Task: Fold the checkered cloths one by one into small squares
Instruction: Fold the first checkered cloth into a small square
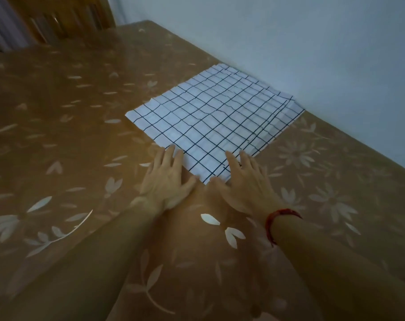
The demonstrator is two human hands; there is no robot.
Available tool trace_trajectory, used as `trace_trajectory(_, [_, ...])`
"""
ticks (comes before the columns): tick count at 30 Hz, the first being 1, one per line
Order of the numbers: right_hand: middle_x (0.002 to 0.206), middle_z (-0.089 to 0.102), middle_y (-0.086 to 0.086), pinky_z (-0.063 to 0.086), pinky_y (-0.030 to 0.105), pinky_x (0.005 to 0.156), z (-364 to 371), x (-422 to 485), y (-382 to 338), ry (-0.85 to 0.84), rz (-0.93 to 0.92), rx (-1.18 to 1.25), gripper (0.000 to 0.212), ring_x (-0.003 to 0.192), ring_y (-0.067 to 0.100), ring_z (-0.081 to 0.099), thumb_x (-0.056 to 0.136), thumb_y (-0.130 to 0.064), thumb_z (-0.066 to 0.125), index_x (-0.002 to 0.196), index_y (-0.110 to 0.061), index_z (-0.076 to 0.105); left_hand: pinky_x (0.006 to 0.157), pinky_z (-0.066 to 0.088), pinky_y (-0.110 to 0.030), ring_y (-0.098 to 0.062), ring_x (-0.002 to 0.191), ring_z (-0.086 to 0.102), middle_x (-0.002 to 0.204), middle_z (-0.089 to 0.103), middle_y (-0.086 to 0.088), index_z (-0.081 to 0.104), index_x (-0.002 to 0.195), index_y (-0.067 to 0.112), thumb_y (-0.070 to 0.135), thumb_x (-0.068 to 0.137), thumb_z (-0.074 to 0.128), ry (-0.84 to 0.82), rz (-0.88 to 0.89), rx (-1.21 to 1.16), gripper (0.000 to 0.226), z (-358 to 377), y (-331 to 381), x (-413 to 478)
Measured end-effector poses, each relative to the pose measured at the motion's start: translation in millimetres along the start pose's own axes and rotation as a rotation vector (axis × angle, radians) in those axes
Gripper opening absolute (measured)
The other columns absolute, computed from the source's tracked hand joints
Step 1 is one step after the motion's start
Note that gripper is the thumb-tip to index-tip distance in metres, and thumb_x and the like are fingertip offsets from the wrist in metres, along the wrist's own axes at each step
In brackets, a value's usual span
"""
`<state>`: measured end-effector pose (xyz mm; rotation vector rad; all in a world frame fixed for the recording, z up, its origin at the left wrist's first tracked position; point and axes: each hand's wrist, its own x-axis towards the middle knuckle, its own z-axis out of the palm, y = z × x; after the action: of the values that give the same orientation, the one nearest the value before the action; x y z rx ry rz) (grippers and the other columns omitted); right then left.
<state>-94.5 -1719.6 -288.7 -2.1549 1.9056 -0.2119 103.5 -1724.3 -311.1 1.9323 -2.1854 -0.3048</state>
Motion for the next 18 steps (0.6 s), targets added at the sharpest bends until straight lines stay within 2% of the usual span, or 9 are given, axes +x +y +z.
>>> trace_trajectory(3, [0.158, 0.012, 0.013, 0.012, 0.044, 0.117, 11.1, 8.4, 1.2, -0.015, -0.022, 0.006, 0.077, 0.147, 0.028, 0.007, 0.088, -0.058, 0.043, 0.151, -0.027, 0.012, 0.114, 0.025, -0.042, -0.021, 0.14, 0.021, 0.151, 0.029, -0.004, 0.033, 0.141, 0.017, 0.059, 0.09, 0.043, 0.072, 0.027, -0.057, 0.067, 7.1, -3.9, 11.9])
trace_trajectory(8, [0.159, 0.013, 0.01, 0.014, 0.043, 0.118, 20.9, 14.0, 3.5, -0.033, -0.074, 0.019, 0.073, 0.147, 0.025, 0.006, 0.089, -0.052, 0.043, 0.15, -0.025, 0.012, 0.115, 0.022, -0.043, -0.018, 0.142, 0.022, 0.154, 0.03, -0.004, 0.034, 0.144, 0.015, 0.052, 0.092, 0.046, 0.046, 0.042, -0.071, 0.065, 19.6, -7.7, 16.5])
trace_trajectory(11, [0.154, 0.026, 0.004, 0.018, 0.042, 0.116, 24.6, 13.4, 3.2, -0.023, -0.123, 0.011, 0.071, 0.145, 0.022, 0.014, 0.089, -0.048, 0.042, 0.149, -0.022, 0.016, 0.114, 0.023, -0.043, -0.019, 0.138, 0.032, 0.147, 0.042, -0.004, 0.053, 0.13, 0.014, 0.046, 0.091, 0.052, 0.096, 0.054, -0.066, 0.051, 23.3, -6.3, 12.4])
trace_trajectory(13, [0.149, 0.034, 0.0, 0.02, 0.04, 0.114, 23.9, 10.7, 2.5, -0.001, -0.137, 0.018, 0.069, 0.142, 0.019, 0.021, 0.089, -0.046, 0.043, 0.149, -0.02, 0.019, 0.106, 0.031, -0.04, -0.023, 0.122, 0.051, 0.126, 0.061, -0.005, 0.066, 0.106, 0.013, 0.038, 0.089, 0.059, 0.178, 0.087, -0.05, 0.031, 23.0, -4.7, 11.2])
trace_trajectory(15, [0.144, 0.04, -0.002, 0.022, 0.037, 0.112, 22.2, 5.6, 1.4, 0.032, -0.155, 0.01, 0.069, 0.138, 0.018, 0.027, 0.089, -0.046, 0.046, 0.148, -0.019, 0.023, 0.091, 0.037, -0.036, -0.024, 0.093, 0.06, 0.092, 0.066, 0.0, 0.064, 0.08, 0.015, 0.03, 0.088, 0.058, 0.226, 0.115, -0.004, 0.018, 19.8, -3.2, 10.2])
trace_trajectory(16, [0.14, 0.043, -0.003, 0.022, 0.036, 0.111, 21.4, 2.1, 0.8, 0.044, -0.168, 0.0, 0.07, 0.136, 0.017, 0.03, 0.088, -0.047, 0.048, 0.147, -0.019, 0.025, 0.084, 0.038, -0.036, -0.024, 0.083, 0.059, 0.083, 0.064, 0.001, 0.063, 0.074, 0.014, 0.025, 0.089, 0.056, 0.232, 0.118, 0.017, 0.02, 17.9, -2.2, 8.9])
trace_trajectory(18, [0.136, 0.045, -0.003, 0.022, 0.036, 0.111, 20.1, -6.3, -1.0, 0.047, -0.19, -0.018, 0.072, 0.133, 0.017, 0.032, 0.085, -0.047, 0.051, 0.146, -0.018, 0.027, 0.07, 0.036, -0.034, -0.025, 0.074, 0.056, 0.078, 0.064, -0.002, 0.063, 0.072, 0.011, 0.021, 0.089, 0.054, 0.219, 0.099, 0.039, 0.022, 13.0, 1.0, 4.7])
